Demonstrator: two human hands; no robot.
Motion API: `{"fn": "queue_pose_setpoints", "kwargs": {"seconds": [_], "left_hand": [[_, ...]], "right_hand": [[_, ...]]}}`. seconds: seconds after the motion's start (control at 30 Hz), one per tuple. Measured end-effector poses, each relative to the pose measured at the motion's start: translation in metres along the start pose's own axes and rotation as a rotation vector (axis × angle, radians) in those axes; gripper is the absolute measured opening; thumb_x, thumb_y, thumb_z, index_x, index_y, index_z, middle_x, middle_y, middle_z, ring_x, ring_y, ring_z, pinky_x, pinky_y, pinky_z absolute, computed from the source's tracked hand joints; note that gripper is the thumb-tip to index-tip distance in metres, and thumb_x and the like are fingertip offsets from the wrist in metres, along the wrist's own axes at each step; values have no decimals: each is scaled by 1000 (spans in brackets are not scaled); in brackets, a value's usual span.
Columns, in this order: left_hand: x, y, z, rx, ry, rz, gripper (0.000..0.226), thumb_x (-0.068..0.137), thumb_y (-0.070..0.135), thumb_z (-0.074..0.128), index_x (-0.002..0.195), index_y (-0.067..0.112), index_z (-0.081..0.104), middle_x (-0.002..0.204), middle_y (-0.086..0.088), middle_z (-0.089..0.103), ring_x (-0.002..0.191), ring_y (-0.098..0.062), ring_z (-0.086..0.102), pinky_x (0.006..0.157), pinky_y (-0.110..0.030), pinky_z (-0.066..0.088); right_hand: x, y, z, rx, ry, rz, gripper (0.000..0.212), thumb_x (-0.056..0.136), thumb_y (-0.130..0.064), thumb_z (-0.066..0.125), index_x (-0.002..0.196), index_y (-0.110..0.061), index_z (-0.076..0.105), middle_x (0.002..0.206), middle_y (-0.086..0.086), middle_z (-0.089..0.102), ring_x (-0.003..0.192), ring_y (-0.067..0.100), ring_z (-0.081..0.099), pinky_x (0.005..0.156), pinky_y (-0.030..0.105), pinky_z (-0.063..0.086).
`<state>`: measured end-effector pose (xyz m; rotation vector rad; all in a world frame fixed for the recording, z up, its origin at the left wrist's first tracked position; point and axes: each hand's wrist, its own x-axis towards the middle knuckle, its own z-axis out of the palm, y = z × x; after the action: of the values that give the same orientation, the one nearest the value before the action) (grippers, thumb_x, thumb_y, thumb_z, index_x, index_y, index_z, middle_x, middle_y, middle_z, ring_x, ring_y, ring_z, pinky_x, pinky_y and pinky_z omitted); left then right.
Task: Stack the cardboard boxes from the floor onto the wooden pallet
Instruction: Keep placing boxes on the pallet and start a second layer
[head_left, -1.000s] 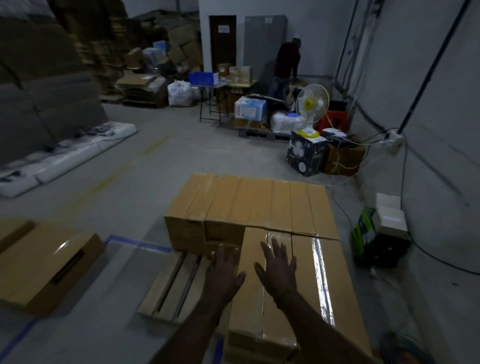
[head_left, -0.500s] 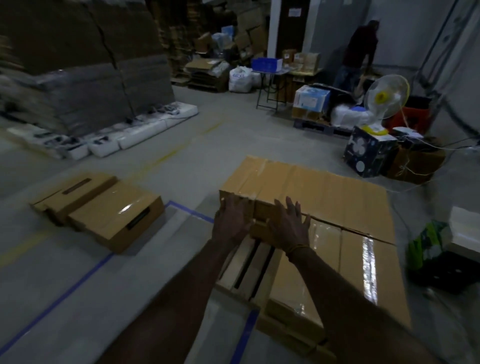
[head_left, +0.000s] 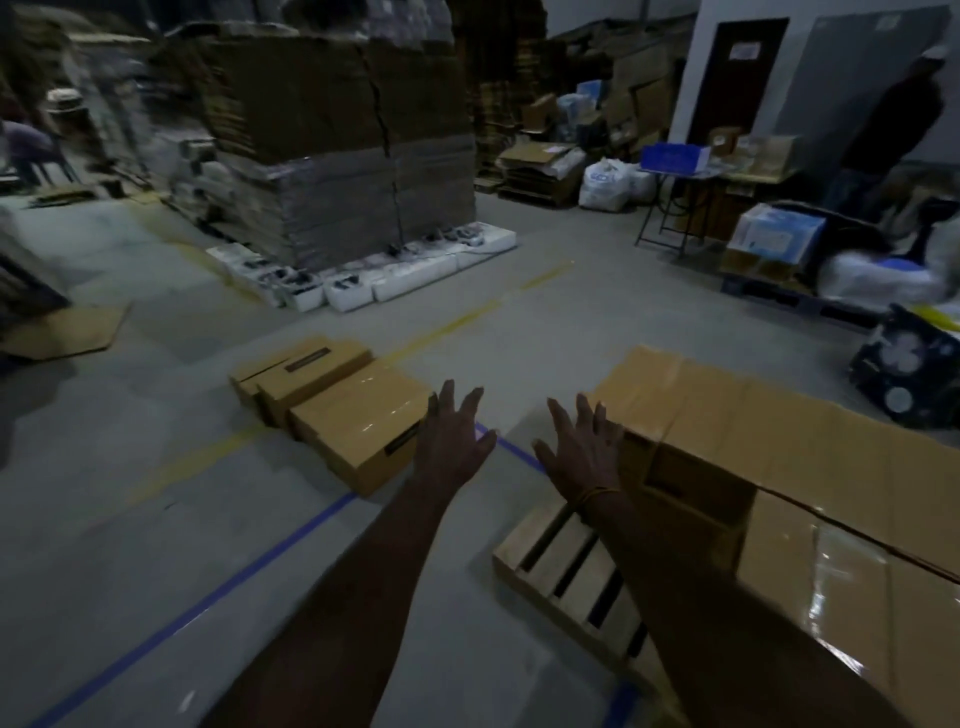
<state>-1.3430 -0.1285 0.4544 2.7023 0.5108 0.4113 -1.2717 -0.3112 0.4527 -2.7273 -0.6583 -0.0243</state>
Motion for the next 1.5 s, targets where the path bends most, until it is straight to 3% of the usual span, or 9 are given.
{"fn": "queue_pose_setpoints", "kwargs": {"seconds": [0.33, 0.67, 0.87, 1.07, 1.5], "left_hand": [[43, -146, -43, -12, 85, -211, 71, 94, 48, 60, 155, 29, 28, 165, -12, 10, 150, -36, 13, 115, -51, 31], [121, -264, -39, 100, 96, -354, 72, 93, 52, 59, 154, 30, 29, 164, -12, 16, 148, -34, 22, 111, -46, 39], [193, -309, -51, 135, 104, -404, 72, 95, 53, 56, 156, 32, 25, 165, -10, 13, 150, -29, 17, 114, -41, 34], [247, -356, -63, 174, 63, -398, 73, 95, 51, 57, 156, 28, 25, 164, -13, 14, 151, -30, 16, 114, -41, 34], [372, -515, -83, 104, -22, -315, 71, 95, 49, 57, 155, 26, 27, 165, -13, 10, 150, -36, 13, 117, -47, 32]], "right_hand": [[77, -128, 61, -74, -65, -170, 70, 103, -56, 35, 160, -32, 4, 167, 10, -8, 153, 38, -8, 118, 62, -3], [201, -205, 133, -57, -143, -232, 71, 101, -54, 39, 159, -30, 6, 167, 13, -3, 152, 40, -3, 119, 64, 4], [298, -244, 162, -40, -164, -270, 71, 100, -59, 37, 159, -31, 8, 167, 14, 0, 152, 41, 0, 118, 63, 7], [353, -282, 191, -31, -208, -299, 72, 101, -58, 33, 160, -31, 2, 167, 14, -4, 152, 41, -6, 118, 65, 3], [464, -395, 261, -33, -200, -145, 73, 101, -59, 34, 159, -32, 0, 167, 14, -7, 152, 41, -5, 119, 63, 3]]}}
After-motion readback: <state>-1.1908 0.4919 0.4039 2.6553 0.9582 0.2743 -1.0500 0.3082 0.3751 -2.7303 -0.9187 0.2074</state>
